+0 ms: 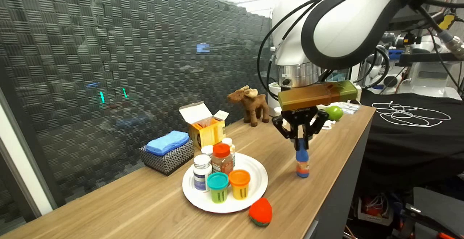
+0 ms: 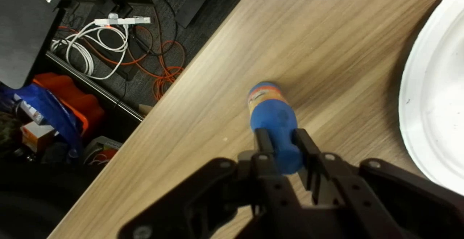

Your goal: Put the bottles and the red object on the plate

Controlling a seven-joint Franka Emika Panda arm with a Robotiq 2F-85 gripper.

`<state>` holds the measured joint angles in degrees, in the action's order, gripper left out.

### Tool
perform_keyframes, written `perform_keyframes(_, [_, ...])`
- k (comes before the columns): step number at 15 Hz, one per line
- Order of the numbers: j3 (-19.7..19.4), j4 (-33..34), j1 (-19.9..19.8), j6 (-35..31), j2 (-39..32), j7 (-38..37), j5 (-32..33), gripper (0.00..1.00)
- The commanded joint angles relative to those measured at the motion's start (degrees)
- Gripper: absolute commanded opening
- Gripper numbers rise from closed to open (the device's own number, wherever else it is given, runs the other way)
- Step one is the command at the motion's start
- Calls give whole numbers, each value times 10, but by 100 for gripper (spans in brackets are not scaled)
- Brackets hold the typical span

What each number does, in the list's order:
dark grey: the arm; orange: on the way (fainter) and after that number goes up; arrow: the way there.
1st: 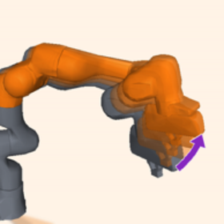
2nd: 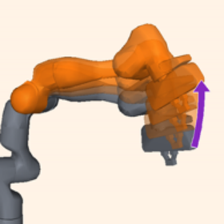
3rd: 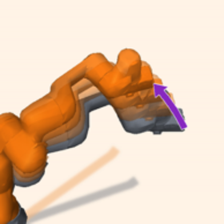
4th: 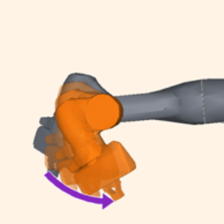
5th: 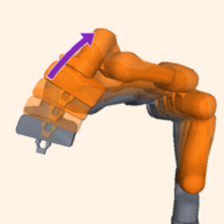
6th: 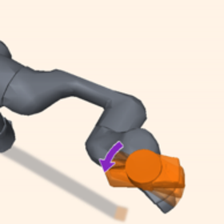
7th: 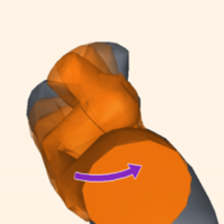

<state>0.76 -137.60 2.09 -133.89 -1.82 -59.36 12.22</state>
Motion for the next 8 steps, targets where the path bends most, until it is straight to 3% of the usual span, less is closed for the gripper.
perform_keyframes(1, [7,2,7,24,30,-11,10,12])
perform_keyframes(8, [37,35,19,27,49,-14,15,13])
